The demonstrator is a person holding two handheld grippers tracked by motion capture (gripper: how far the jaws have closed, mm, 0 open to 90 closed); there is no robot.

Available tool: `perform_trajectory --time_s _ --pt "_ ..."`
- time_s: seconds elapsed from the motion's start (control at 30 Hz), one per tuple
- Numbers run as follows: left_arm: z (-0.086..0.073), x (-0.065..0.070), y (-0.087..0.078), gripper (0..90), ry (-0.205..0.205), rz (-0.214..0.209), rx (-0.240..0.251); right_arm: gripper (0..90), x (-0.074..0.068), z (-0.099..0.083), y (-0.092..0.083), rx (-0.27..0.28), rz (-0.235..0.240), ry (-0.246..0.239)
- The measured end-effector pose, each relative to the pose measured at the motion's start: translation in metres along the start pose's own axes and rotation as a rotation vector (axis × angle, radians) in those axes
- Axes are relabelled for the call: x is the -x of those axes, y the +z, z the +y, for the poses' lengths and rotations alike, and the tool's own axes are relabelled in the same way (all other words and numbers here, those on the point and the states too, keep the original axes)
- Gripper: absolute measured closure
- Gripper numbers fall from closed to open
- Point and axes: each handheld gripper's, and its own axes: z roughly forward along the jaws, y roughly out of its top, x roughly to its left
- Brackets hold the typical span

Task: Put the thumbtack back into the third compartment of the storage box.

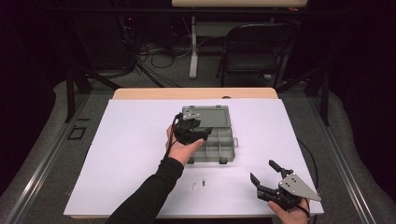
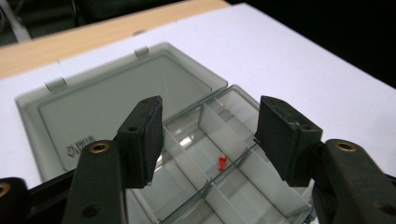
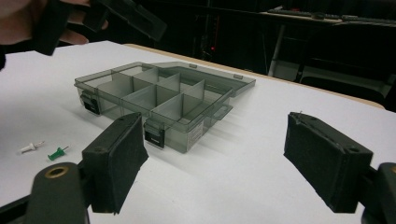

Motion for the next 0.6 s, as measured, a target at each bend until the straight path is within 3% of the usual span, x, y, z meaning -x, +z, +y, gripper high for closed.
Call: perform_trajectory --time_s 0.17,0.37,0.6 --pt "-0.002 0.002 -0.022 38.2 0.026 -0.015 0.054 19.5 0.0 0.0 0.0 0.003 -0.001 0.0" --pt "-0.015 0.002 -0.044 37.4 0.037 -0.029 0.076 19.5 0.0 0.0 0.0 0.0 -0.002 -0.002" --pt "-0.037 0.0 -0.068 35.4 0.012 -0.029 0.119 19.5 -0.002 0.0 0.001 -0.002 -0.001 -0.006"
